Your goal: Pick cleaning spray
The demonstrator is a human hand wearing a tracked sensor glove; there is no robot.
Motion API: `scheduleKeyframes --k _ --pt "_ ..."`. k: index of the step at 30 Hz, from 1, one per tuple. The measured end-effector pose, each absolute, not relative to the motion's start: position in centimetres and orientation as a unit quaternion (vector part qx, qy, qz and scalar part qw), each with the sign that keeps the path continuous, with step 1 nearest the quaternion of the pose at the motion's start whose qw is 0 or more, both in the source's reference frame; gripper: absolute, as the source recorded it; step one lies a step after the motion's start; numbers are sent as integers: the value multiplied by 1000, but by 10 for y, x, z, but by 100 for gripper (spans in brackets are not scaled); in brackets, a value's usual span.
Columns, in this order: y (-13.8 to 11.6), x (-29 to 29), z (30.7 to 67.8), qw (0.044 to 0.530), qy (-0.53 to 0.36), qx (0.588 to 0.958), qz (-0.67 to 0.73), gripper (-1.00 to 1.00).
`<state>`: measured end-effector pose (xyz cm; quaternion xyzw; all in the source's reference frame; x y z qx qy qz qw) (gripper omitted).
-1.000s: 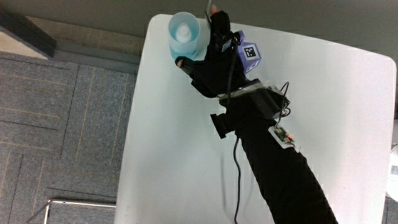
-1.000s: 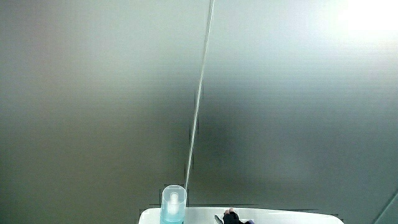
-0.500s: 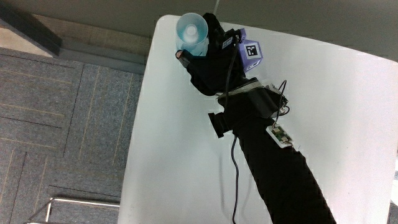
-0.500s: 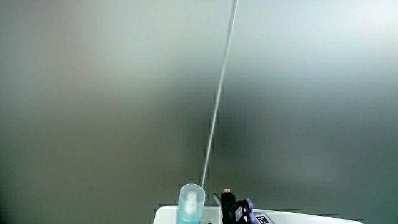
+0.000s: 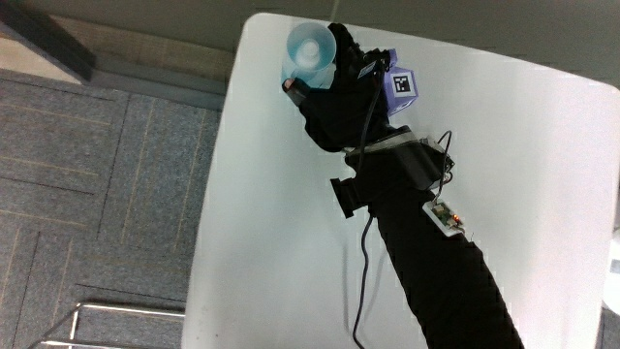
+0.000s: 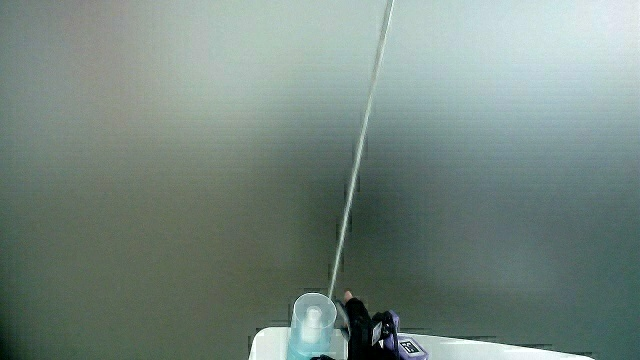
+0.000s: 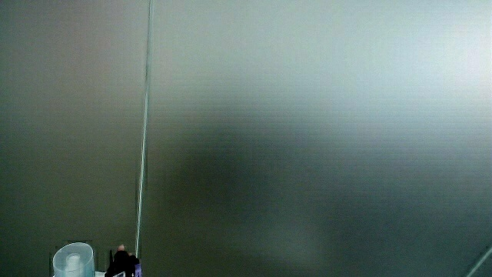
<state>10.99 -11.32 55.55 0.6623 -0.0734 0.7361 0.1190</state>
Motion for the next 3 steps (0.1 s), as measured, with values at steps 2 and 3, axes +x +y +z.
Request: scheduleKeyframes --k 2,3 --pt "-111 105 556 114 -89 649 747 100" --pt "-109 102 556 103 -102 642 753 100"
